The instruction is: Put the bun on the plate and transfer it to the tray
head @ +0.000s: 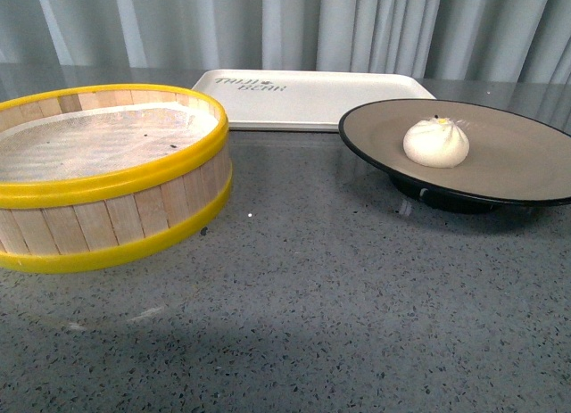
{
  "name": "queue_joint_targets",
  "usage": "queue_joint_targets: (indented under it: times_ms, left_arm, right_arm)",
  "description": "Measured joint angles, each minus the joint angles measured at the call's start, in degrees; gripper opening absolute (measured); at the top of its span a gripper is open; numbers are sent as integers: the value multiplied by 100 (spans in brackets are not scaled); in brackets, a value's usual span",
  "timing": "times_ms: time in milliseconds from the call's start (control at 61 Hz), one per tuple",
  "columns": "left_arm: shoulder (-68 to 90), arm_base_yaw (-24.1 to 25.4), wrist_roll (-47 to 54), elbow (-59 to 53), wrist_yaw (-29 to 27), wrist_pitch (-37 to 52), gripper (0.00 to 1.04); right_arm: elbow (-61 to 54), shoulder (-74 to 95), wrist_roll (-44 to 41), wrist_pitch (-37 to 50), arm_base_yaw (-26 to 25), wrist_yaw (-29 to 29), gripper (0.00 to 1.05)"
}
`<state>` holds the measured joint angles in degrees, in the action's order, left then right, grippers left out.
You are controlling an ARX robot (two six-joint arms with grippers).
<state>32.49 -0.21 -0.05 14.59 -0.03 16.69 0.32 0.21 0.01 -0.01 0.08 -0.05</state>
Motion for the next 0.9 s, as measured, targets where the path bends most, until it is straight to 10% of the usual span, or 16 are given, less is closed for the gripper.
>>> queue_joint_targets:
  times_ms: [82,901]
  left_arm:
    - [-188,0,-20,-197,7,46,4]
    - [-1692,9,-9,-1191,2,-387,4]
  right_arm:
    - [0,0,0,0,0,4,96]
    - [0,0,0,0,0,2,96]
